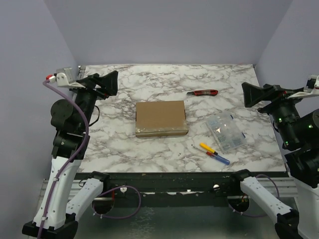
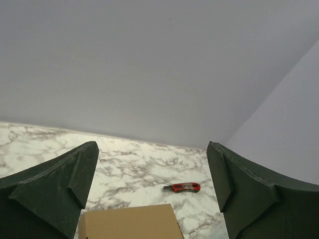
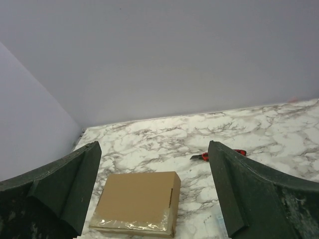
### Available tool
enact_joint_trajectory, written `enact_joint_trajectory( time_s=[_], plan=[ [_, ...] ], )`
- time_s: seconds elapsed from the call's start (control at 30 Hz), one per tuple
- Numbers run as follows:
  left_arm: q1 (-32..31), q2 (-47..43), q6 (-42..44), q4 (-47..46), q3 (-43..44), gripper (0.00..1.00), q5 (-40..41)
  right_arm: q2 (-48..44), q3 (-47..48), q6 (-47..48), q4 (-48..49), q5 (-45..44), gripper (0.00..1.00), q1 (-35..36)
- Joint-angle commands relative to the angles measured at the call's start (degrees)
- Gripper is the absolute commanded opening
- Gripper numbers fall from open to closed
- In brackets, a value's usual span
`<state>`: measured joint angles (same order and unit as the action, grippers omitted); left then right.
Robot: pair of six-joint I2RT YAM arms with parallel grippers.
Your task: Unpack the express box
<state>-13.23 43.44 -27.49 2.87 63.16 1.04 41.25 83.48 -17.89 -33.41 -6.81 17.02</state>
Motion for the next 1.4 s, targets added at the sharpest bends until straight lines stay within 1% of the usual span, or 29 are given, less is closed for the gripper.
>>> enact_joint_trajectory(
  time_s=[0.0,0.1,0.23,0.33,0.37,0.43,0.5,0.67,0.77,0.9,1.03,1.37],
  plan=[
    [0.16,2.43,-1.82,5.28,1.58,0.99,-3.16,2.45,-0.28,-1.02,-3.49,-1.69,1.0,-0.32],
    [0.19,2.47,-1.68,5.66,-0.51,0.99,-4.56,3.41,-3.21,-0.89,-2.78,-1.41,1.0,-0.32],
    [0.22,2.07,-0.51,7.46,-4.62,0.99,-3.82,4.96,-8.88,-2.75,-1.12,-0.13,1.0,-0.36],
    [0.17,3.12,-0.7,11.75,-7.6,0.98,-1.54,6.62,-13.68,-2.35,1.03,3.48,1.0,-0.32],
    [0.19,3.67,-0.91,13.43,-8.53,0.98,0.32,7.17,-15.35,-2.56,1.74,4.87,1.0,-0.32],
    [0.18,5.2,-1.25,16.31,-10.37,0.99,1.01,8.78,-19.49,-4.03,2.88,6.41,1.0,-0.34],
    [0.2,6.96,-1.26,18.14,-12.44,0.99,-0.34,11.36,-22.31,-5.38,3.12,11.05,1.0,-0.32],
    [0.19,10.72,-2.07,19.25,-18.64,0.99,-8.81,21.57,-27.08,-5.15,4.52,29.13,1.0,-0.32],
    [0.14,11.73,-2.86,17.89,-22.17,0.99,-12.41,26.27,-30.89,-4.95,8.85,37.06,1.0,-0.33],
    [0.2,11.11,-4.7,13.51,-26.7,0.99,-16.89,30.61,-34.49,-4.13,14.51,41.97,1.0,-0.32],
    [0.15,12.67,-6.08,9.98,-28.86,0.99,-19.96,35.61,-35.65,-3.23,17.51,43.32,0.97,-0.25],
    [0.12,19.45,-8.1,-1.49,-32.59,0.98,-23.03,43.95,-38.54,-3.66,25.92,42.45,0.94,0.85]
  ],
)
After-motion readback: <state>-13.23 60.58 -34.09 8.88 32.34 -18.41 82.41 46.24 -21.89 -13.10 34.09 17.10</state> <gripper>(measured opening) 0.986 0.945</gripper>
